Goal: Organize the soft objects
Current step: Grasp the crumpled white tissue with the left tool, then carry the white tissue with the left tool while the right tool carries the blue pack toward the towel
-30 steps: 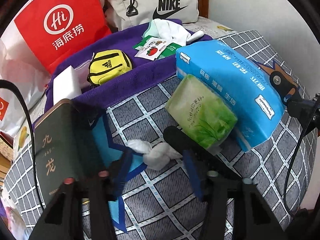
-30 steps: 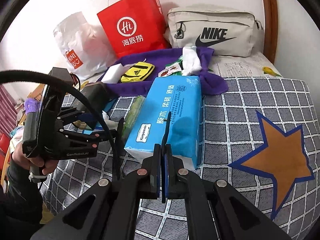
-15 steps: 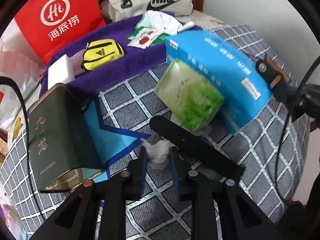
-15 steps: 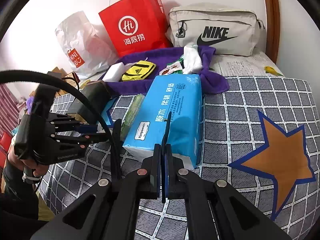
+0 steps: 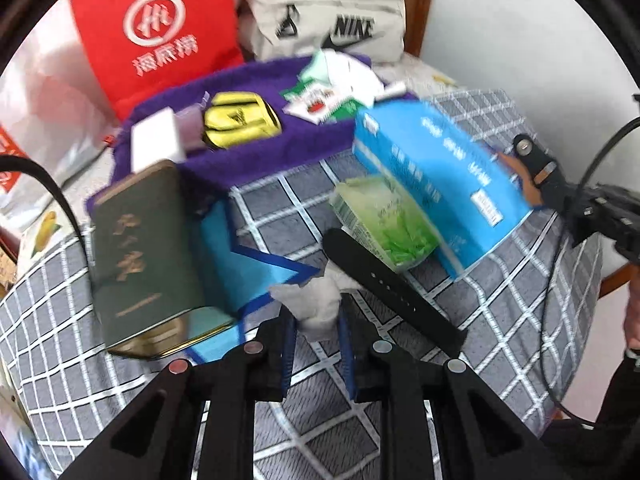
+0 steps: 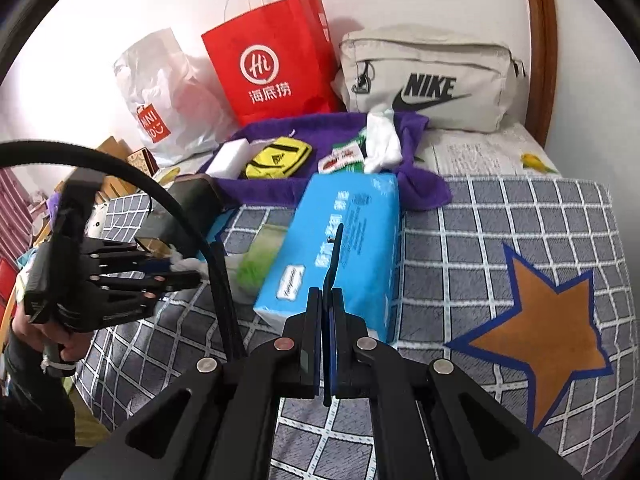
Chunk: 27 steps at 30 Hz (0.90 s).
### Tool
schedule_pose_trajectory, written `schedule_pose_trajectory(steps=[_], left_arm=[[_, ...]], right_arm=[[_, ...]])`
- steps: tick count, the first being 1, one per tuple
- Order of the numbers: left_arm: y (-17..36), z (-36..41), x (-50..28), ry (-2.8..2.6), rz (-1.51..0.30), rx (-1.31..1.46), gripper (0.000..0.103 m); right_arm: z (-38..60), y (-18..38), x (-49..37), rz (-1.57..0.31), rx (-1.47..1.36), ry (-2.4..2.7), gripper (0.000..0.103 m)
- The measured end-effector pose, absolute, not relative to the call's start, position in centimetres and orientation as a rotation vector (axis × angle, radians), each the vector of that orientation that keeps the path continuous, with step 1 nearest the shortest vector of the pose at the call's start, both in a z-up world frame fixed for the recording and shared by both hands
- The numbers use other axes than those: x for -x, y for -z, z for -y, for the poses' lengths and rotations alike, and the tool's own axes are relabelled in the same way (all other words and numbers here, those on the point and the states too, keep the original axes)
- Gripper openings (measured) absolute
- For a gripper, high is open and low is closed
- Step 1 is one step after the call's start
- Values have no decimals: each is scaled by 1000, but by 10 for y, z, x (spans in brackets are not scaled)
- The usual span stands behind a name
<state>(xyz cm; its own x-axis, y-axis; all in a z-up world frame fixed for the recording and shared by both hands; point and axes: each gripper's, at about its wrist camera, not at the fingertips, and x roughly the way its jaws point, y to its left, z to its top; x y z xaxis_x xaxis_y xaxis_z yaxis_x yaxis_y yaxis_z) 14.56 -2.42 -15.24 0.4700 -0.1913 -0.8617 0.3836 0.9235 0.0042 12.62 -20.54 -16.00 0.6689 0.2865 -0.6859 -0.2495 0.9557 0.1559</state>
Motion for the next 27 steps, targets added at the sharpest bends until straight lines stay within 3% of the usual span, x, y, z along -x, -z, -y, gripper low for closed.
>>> schedule_pose_trajectory(steps=[11,27], left_arm=[[110,-4,-127,340,-908,-143,19],[73,-37,-162,281,-820,-85,19]], right_arm=[[181,131,-126,-727,2,-331,3],[166,107,-155,-700,-14,-339,3]])
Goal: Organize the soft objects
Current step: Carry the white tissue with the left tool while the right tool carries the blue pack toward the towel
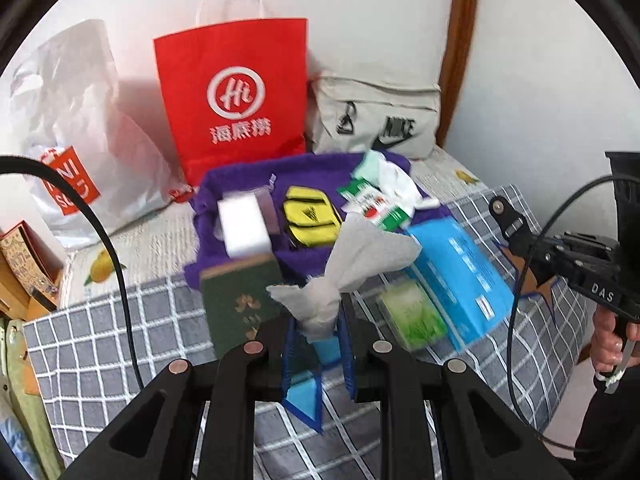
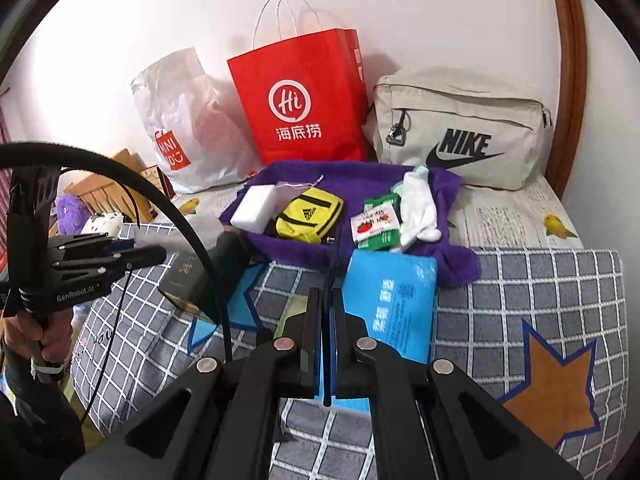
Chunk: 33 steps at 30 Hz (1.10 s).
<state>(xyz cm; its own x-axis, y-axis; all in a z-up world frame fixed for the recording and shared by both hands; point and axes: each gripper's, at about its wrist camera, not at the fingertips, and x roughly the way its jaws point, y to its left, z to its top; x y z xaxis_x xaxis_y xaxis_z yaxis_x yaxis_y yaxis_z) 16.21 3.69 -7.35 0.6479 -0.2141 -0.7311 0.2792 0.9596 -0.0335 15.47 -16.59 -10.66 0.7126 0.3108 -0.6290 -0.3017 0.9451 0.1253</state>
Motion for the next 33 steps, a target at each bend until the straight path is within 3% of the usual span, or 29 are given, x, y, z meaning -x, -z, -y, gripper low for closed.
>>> schedule_pose_trajectory(steps=[14,33], left_arm=[[55,-52,-220,229,-780,-56,19],[77,-47,-313,218,-838,-31,19]], right_arm=[[167,89,-204,-693,6,-333,3],[162,101,-312,-788,29,-393,3]])
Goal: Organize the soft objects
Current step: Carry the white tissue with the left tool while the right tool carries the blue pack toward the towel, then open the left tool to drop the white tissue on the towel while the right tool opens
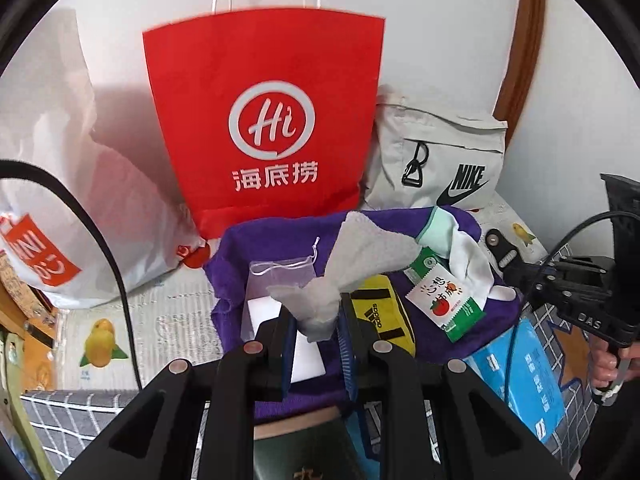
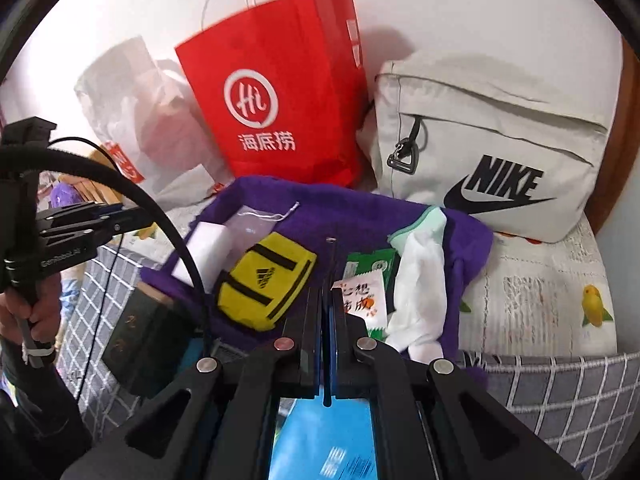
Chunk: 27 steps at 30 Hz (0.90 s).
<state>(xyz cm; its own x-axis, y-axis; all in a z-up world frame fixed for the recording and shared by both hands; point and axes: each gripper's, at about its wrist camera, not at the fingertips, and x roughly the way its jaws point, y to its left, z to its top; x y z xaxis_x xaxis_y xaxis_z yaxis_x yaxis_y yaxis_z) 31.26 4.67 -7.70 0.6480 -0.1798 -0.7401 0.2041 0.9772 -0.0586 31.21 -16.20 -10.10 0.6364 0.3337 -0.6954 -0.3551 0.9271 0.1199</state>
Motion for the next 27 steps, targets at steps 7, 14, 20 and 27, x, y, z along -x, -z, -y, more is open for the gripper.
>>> schedule_pose_trajectory(steps=[7,14,20,27], left_arm=[[94,-50,-340,205,-895,-16,19],[111,-49,-365,204,-946,-23,19],[123,-43,-385,217,-991,-36,19],[138,-31,-403,233,-1039,-61,20]], right_arm=[[151,123,-361,-873,32,-402,3],[124,150,-404,-976,69,-443,3],[112,173,-426,-1078,85,-463,3],[108,187,-441,-1142,56,-490,7]])
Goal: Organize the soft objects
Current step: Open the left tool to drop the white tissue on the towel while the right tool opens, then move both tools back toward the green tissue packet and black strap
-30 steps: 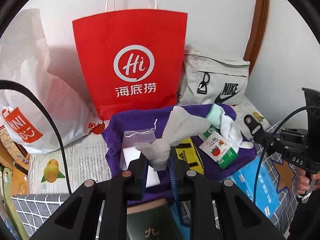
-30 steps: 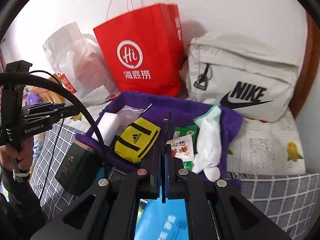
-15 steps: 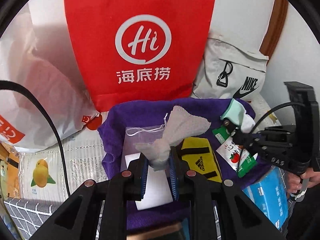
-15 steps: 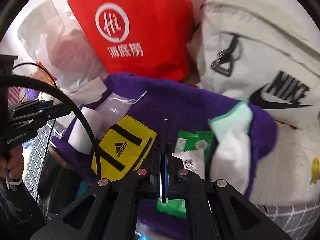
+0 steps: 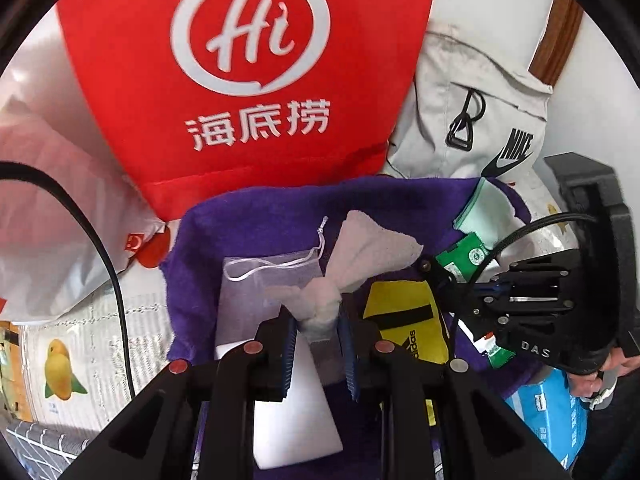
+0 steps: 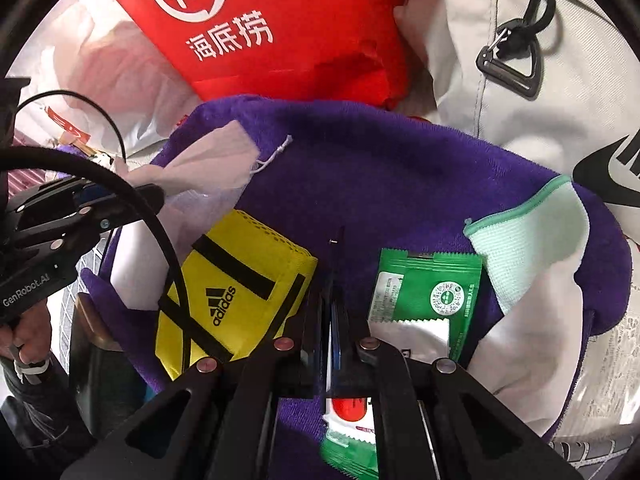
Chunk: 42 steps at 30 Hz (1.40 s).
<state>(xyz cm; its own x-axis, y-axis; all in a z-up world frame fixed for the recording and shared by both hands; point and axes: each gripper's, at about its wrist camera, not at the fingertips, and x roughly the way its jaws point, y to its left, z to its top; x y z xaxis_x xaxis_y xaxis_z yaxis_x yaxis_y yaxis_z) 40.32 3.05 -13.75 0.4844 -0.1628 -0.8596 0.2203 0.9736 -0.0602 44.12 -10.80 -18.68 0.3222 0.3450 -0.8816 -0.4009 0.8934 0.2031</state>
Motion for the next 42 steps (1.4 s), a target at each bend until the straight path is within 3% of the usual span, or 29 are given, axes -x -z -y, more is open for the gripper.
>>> schedule_pose_trajectory(steps=[6,7,9,10,12,19,23,28,42], left_arm=[[145,-24,-411,209,-1078,-98,21],[145,-22,-412,212,-1084,-97,27],[146,-22,-413,209,-1096,-84,45],[143,-22,-411,208,-1083,-81,55],[138,-22,-404,198,-1054,-96,64],[117,-30,-368,175,-1020,-106,64],[101,-33,-333,204,-988,-76,64],[91,-32,-293,215,-970,-62,64],[105,-48,-182,228,-958,10,67]], right_arm=[[109,185,-442,-1148,66,-481,13],[109,184,-440,-1144,73,-473,16],[114,179,-436,-1136,79,-472,33],[113,178,-434,-1135,80,-472,37],[118,173,-428,-1123,82,-464,40],[136,137,-381,-1031,100,-440,41],[141,116,-343,-967,81,-442,48],[147,102,-283,-900,35,-469,50],[102,150,-183,-935,-15,-493,52]])
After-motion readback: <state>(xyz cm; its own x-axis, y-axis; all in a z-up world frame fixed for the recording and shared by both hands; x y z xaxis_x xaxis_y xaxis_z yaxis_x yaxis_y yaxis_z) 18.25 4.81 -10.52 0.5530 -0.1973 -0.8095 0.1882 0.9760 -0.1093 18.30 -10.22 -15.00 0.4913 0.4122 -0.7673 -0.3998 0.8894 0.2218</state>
